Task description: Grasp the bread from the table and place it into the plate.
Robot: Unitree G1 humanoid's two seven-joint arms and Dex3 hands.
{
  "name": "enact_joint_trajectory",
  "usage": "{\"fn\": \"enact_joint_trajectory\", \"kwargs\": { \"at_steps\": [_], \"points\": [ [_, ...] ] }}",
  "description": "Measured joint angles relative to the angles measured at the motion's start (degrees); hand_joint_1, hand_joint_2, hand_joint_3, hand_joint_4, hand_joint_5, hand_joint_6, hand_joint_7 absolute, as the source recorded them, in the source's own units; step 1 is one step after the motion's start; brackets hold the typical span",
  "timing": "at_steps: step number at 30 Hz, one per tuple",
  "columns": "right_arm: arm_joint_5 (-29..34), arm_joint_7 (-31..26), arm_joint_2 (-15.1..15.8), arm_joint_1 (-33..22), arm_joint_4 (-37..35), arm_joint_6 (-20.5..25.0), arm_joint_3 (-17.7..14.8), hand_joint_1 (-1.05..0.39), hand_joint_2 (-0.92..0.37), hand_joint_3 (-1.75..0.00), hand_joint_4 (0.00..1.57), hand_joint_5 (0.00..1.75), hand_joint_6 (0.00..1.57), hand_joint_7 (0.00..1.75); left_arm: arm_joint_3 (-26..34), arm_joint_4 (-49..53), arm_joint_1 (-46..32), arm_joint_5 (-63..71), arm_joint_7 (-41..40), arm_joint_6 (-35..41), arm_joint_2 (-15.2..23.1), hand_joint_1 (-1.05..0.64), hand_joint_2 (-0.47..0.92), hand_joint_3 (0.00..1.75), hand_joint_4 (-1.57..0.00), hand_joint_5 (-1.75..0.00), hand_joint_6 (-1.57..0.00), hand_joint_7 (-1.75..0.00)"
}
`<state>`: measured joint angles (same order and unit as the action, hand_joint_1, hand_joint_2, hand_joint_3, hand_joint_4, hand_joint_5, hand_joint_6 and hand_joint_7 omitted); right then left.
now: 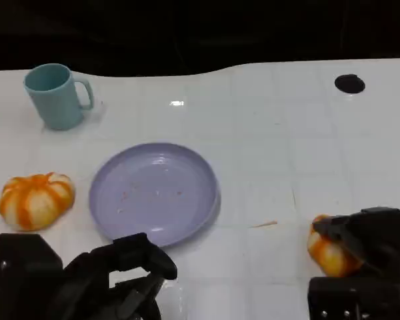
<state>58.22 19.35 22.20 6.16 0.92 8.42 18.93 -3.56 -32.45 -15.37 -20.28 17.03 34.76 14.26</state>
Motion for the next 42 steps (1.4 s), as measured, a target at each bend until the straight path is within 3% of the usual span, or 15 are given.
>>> {"fn": "enact_joint_trajectory", "kwargs": {
  "at_steps": [10,14,17,18,19,20,21,24,26,28,35,37,40,42],
  "points": [
    [-2.5,-3.5,-3.3,6.9,-10.5,2.9,2.5,-0.56,-0.92,-0.05,0.36,0.08,0.46,0.03,-0.4,-0.2,-0.2,0.5,0.0,-0.1,0.0,-0.33,0.77,0.81,-0.67,-1.75,-0.59,-1.49],
    [-3.4,-5.7,-3.9,8.6,-13.7,3.1,3.1,-0.51,-0.92,-0.06,0.51,0.14,0.61,0.08,-0.4,-0.5,-0.2,0.5,0.0,-0.1,0.0,-0.32,0.77,0.82,-0.68,-1.75,-0.6,-1.49],
    [-4.2,-10.0,-4.1,9.1,-15.7,2.5,3.4,-0.3,-0.92,-0.04,0.93,0.39,1.01,0.16,-0.4,-0.7,-0.2,0.5,0.0,0.0,0.0,-0.32,0.77,0.82,-0.68,-1.75,-0.6,-1.48],
    [-5.0,-13.0,-4.3,9.1,-16.7,1.7,3.2,-0.25,-0.92,-0.06,0.99,0.47,1.08,0.16,-0.4,-0.8,-0.2,0.5,0.0,0.2,0.0,-0.33,0.77,0.82,-0.68,-1.75,-0.59,-1.48],
    [-5.8,-15.9,-4.3,8.9,-17.6,0.5,2.9,-0.21,-0.92,-0.08,0.92,0.85,1.14,0.2,-0.4,-0.9,-0.2,0.5,-0.1,0.3,0.0,-0.33,0.77,0.82,-0.67,-1.75,-0.59,-1.48],
    [-6.5,-18.9,-4.3,8.8,-18.6,-0.8,2.5,-0.17,-0.92,-0.08,0.86,1.26,1.16,0.28,-0.4,-0.9,-0.2,0.5,-0.1,0.3,0.0,-0.33,0.77,0.82,-0.67,-1.75,-0.59,-1.48],
    [-7.2,-21.7,-4.3,8.7,-19.5,-2.1,2.3,-0.16,-0.92,-0.09,0.82,1.55,1.1,0.47,-0.4,-0.9,-0.2,0.5,-0.1,0.3,0.0,-0.33,0.77,0.82,-0.67,-1.75,-0.59,-1.48],
    [-8.0,-27.5,-4.2,8.7,-21.5,-5.3,2.3,-0.16,-0.91,-0.1,0.85,1.72,0.83,1.24,-0.4,-0.9,-0.2,0.5,-0.1,0.3,0.0,-0.33,0.77,0.82,-0.67,-1.75,-0.59,-1.48],
    [-8.2,-29.6,-4.0,9.0,-22.6,-6.6,2.3,-0.18,-0.9,-0.13,0.83,1.74,0.72,1.51,-0.4,-0.9,-0.2,0.5,-0.1,0.3,0.0,-0.33,0.77,0.82,-0.67,-1.75,-0.59,-1.48],
    [-8.3,-30.5,-4.0,9.1,-23.4,-7.2,2.5,-0.18,-0.89,-0.15,0.83,1.75,0.67,1.62,-0.4,-0.9,-0.2,0.5,-0.1,0.3,0.0,-0.34,0.76,0.82,-0.67,-1.75,-0.59,-1.48],
    [-8.0,-31.9,-4.0,10.0,-25.0,-7.4,3.7,-0.19,-0.86,-0.19,0.82,1.75,0.66,1.6,-0.4,-0.9,-0.2,0.5,-0.1,0.3,0.0,-0.33,0.77,0.81,-0.67,-1.75,-0.59,-1.48],
    [-8.0,-31.9,-4.0,10.2,-25.1,-7.3,3.9,-0.2,-0.85,-0.23,0.83,1.75,0.75,1.31,-0.4,-0.9,-0.2,0.6,-0.1,0.3,0.0,-0.33,0.77,0.81,-0.66,-1.75,-0.59,-1.48],
    [-8.0,-32.3,-4.0,10.2,-25.1,-7.4,4.1,-0.2,-0.83,-0.27,0.85,1.75,0.83,1.16,-0.4,-0.9,-0.2,0.6,-0.1,0.3,0.0,-0.33,0.77,0.81,-0.66,-1.75,-0.59,-1.48],
    [-8.1,-33.2,-4.0,10.2,-25.2,-7.6,4.2,-0.22,-0.84,-0.27,0.87,1.75,0.94,0.89,-0.4,-0.9,-0.2,0.6,-0.1,0.3,0.0,-0.33,0.77,0.81,-0.67,-1.75,-0.59,-1.48]
  ]
}}
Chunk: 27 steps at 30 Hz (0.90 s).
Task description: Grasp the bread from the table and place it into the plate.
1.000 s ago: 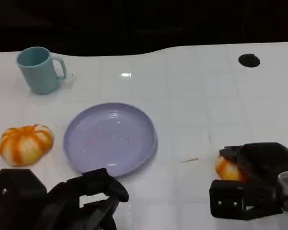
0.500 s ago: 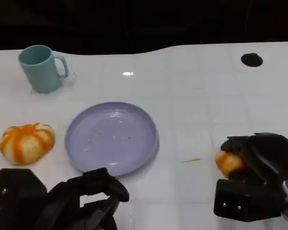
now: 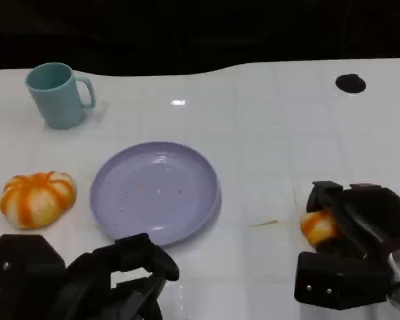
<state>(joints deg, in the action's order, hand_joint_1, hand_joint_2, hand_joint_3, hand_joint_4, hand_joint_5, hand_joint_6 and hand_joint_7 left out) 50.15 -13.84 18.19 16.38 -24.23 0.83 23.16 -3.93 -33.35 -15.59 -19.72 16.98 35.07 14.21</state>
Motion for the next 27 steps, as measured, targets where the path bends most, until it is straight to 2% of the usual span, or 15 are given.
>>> {"fn": "enact_joint_trajectory", "kwargs": {
  "at_steps": [2,5,7,9,11,13,15,21,27],
  "points": [
    [-0.2,-1.0,0.0,0.0,-0.1,-0.5,0.0,-0.23,-0.83,-0.26,0.88,1.75,0.99,0.81,0.0,0.0,0.0,0.0,0.0,0.0,0.0,-0.33,0.77,0.81,-0.67,-1.75,-0.59,-1.48],
    [-0.7,-2.8,0.0,0.0,-0.2,-1.9,0.0,-0.21,-0.84,-0.14,0.88,1.75,0.78,1.37,0.0,0.0,0.0,0.0,0.0,0.0,0.0,-0.33,0.77,0.81,-0.67,-1.75,-0.59,-1.48],
    [-0.8,-3.6,-0.1,0.1,-0.1,-2.5,0.0,-0.19,-0.85,-0.13,0.87,1.75,0.68,1.62,0.0,0.0,0.0,0.0,0.0,0.0,0.0,-0.32,0.77,0.81,-0.67,-1.75,-0.59,-1.48],
    [-0.9,-3.6,-0.1,0.3,0.1,-2.5,0.0,-0.19,-0.87,-0.14,0.88,1.75,0.66,1.72,0.0,0.0,0.0,0.0,0.0,0.0,0.0,-0.32,0.78,0.81,-0.67,-1.75,-0.59,-1.48],
    [-1.3,-3.7,-0.2,0.7,0.5,-3.0,0.0,-0.19,-0.89,-0.16,0.89,1.75,0.65,1.74,0.0,0.0,0.0,0.0,0.0,0.0,0.0,-0.32,0.78,0.81,-0.67,-1.75,-0.59,-1.48],
    [-2.2,-3.6,-0.4,1.2,1.3,-3.6,0.0,-0.2,-0.67,-0.62,0.91,1.75,0.66,1.74,0.0,0.0,0.0,0.0,0.0,0.2,-0.1,-0.33,0.78,0.8,-0.66,-1.75,-0.59,-1.47],
    [-2.6,-3.6,-0.6,1.8,2.0,-4.3,0.0,-0.18,-0.56,-0.83,0.91,1.75,0.66,1.74,0.0,0.0,0.0,0.0,-0.3,0.5,-0.2,-0.33,0.78,0.8,-0.66,-1.75,-0.59,-1.47],
    [-3.1,-3.6,-1.7,4.8,2.0,-6.5,0.6,-0.18,-0.51,-0.88,0.94,1.75,0.66,1.74,-0.3,0.0,0.0,0.0,-0.3,0.5,-0.3,-0.33,0.78,0.8,-0.65,-1.75,-0.59,-1.47],
    [-2.8,-3.7,-4.1,7.9,0.2,-7.1,2.2,-0.21,-0.48,-0.93,0.95,1.75,0.75,1.56,-0.4,-0.1,-0.1,0.1,-0.3,0.5,-0.6,-0.33,0.78,0.8,-0.67,-1.75,-0.6,-1.47]
  ]
}}
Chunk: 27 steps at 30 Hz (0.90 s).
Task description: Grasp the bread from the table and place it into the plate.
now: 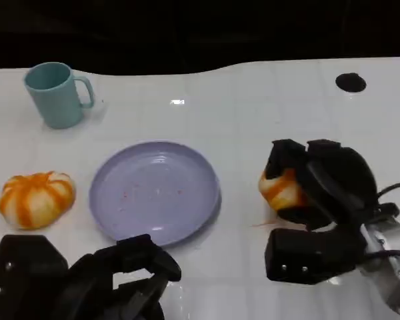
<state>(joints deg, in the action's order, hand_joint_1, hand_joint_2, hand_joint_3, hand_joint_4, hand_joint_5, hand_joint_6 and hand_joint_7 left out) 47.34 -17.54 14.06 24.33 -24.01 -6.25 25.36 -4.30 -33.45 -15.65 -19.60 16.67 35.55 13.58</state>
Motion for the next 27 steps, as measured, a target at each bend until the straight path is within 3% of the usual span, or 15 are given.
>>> {"fn": "enact_joint_trajectory", "kwargs": {
  "at_steps": [3,4,6,7,10,12,15,17,21,23,26,27],
  "points": [
    [0.0,-0.1,-2.1,1.7,-1.5,-0.7,0.9,-0.24,-0.47,-0.96,0.95,1.75,0.73,1.56,0.0,-0.1,-0.1,0.0,0.0,0.0,-0.1,-0.32,0.78,0.8,-0.66,-1.75,-0.59,-1.48],
    [0.0,-0.1,-2.8,2.4,-2.0,-0.8,1.0,-0.24,-0.46,-0.94,0.96,1.75,0.82,1.26,0.0,-0.2,-0.1,0.1,0.0,0.0,-0.1,-0.32,0.78,0.8,-0.66,-1.75,-0.59,-1.48],
    [0.0,-0.1,-3.7,3.7,-2.8,-0.9,1.4,-0.24,-0.46,-0.94,0.97,1.75,0.91,1.08,-0.1,-0.2,-0.1,0.1,0.0,0.0,-0.1,-0.32,0.78,0.8,-0.66,-1.75,-0.59,-1.48],
    [0.0,-0.2,-4.2,4.4,-3.3,-0.9,1.7,-0.24,-0.45,-0.95,0.97,1.75,0.92,1.1,-0.1,-0.2,-0.1,0.2,0.0,0.0,-0.1,-0.32,0.78,0.8,-0.66,-1.75,-0.59,-1.48],
    [0.0,-0.5,-5.7,5.6,-4.4,-1.5,2.6,-0.24,-0.42,-0.98,0.98,1.75,0.81,1.43,-0.5,-0.2,-0.1,0.4,0.0,-0.1,-0.1,-0.33,0.78,0.8,-0.67,-1.75,-0.6,-1.48],
    [0.1,-1.0,-6.7,6.3,-5.6,-1.9,3.2,-0.23,-0.43,-0.97,0.97,1.75,0.81,1.4,-0.7,-0.2,-0.3,1.1,0.0,-0.2,-0.1,-0.32,0.78,0.81,-0.68,-1.75,-0.6,-1.49],
    [0.9,-1.6,-7.8,7.6,-7.0,-2.0,4.8,-0.24,-0.45,-0.92,0.94,1.75,0.95,0.96,-0.8,-0.4,-0.9,1.2,0.0,-0.2,-0.1,-0.32,0.78,0.81,-0.68,-1.75,-0.6,-1.49],
    [1.0,-1.6,-8.9,8.3,-7.3,-1.9,5.2,-0.23,-0.47,-0.89,0.93,1.75,0.94,1.02,-0.7,-0.9,-1.2,1.2,0.0,-0.2,-0.1,-0.33,0.78,0.81,-0.66,-1.75,-0.59,-1.49],
    [1.1,-1.7,-11.3,10.6,-8.8,-1.6,6.5,-0.25,-0.5,-0.88,0.92,1.75,1.06,0.59,-0.6,-2.2,-1.7,1.2,0.0,-0.1,0.0,-0.33,0.77,0.81,-0.66,-1.75,-0.59,-1.49],
    [1.1,-1.7,-12.6,11.6,-10.0,-1.3,7.3,-0.27,-0.58,-0.73,0.91,1.75,1.14,0.33,-0.6,-2.5,-2.0,1.2,0.0,0.0,0.0,-0.33,0.77,0.82,-0.66,-1.75,-0.59,-1.49],
    [1.1,-1.5,-14.6,13.2,-12.6,-1.1,8.0,-0.26,-0.63,-0.62,0.9,1.75,1.21,0.26,-0.4,-3.0,-2.3,1.1,-0.1,0.5,-0.1,-0.33,0.77,0.82,-0.66,-1.75,-0.6,-1.49],
    [1.0,-1.5,-15.2,14.0,-13.8,-1.3,8.2,-0.27,-0.63,-0.63,0.91,1.75,1.15,0.48,-0.4,-3.2,-2.3,1.1,-0.1,0.8,-0.1,-0.33,0.77,0.82,-0.66,-1.75,-0.59,-1.49]
  ]
}}
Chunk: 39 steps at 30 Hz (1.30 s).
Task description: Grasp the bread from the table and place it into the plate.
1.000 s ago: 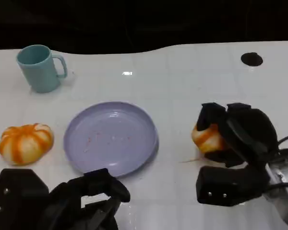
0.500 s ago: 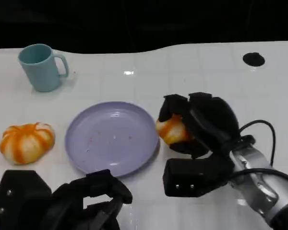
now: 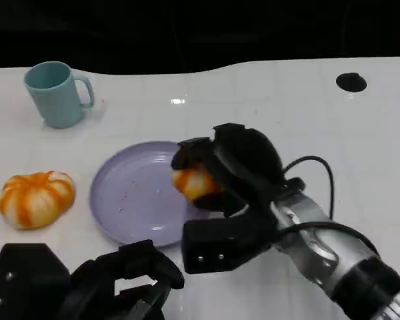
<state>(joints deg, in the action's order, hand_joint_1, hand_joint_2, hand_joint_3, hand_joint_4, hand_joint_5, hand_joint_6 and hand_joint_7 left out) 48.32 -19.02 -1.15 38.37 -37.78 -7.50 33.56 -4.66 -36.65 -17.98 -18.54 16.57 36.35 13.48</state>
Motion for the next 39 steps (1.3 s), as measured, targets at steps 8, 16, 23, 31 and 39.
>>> {"fn": "enact_joint_trajectory", "kwargs": {
  "at_steps": [8,16,23,31,39],
  "points": [
    [-0.6,-4.2,-5.1,5.9,-10.5,-3.2,1.1,-0.27,-0.63,-0.51,0.89,1.75,0.92,0.89,0.0,-0.3,-0.6,0.1,-0.2,0.5,0.1,-0.33,0.76,0.84,-0.67,-1.75,-0.61,-1.49],
    [-3.0,-3.5,-8.5,8.4,-14.4,-2.9,1.1,-0.34,-0.9,-0.08,0.71,1.06,0.96,0.35,0.0,-0.7,-0.4,0.0,-0.2,1.3,-0.1,-0.32,0.72,0.91,-0.67,-1.75,-0.61,-1.5],
    [-3.0,6.1,-7.8,8.8,-12.9,0.4,2.2,-0.55,-0.92,-0.15,0.35,0.42,0.54,0.02,-0.2,-1.3,-0.5,0.0,-0.2,1.3,0.0,-0.33,0.71,0.92,-0.66,-1.75,-0.6,-1.5],
    [-1.8,16.0,-6.1,8.8,-5.4,5.6,4.9,-0.75,-0.92,-0.27,0.15,0.24,0.34,0.0,-0.1,-1.3,-0.3,0.0,-0.2,1.4,0.3,-0.34,0.7,0.93,-0.64,-1.75,-0.59,-1.5],
    [-1.5,23.0,-3.5,6.9,2.9,9.4,5.7,-0.79,-0.92,-0.27,0.18,0.24,0.34,0.01,-0.1,-1.3,-0.2,0.0,-0.2,1.2,0.6,-0.35,0.69,0.93,-0.63,-1.75,-0.59,-1.5]
  ]
}}
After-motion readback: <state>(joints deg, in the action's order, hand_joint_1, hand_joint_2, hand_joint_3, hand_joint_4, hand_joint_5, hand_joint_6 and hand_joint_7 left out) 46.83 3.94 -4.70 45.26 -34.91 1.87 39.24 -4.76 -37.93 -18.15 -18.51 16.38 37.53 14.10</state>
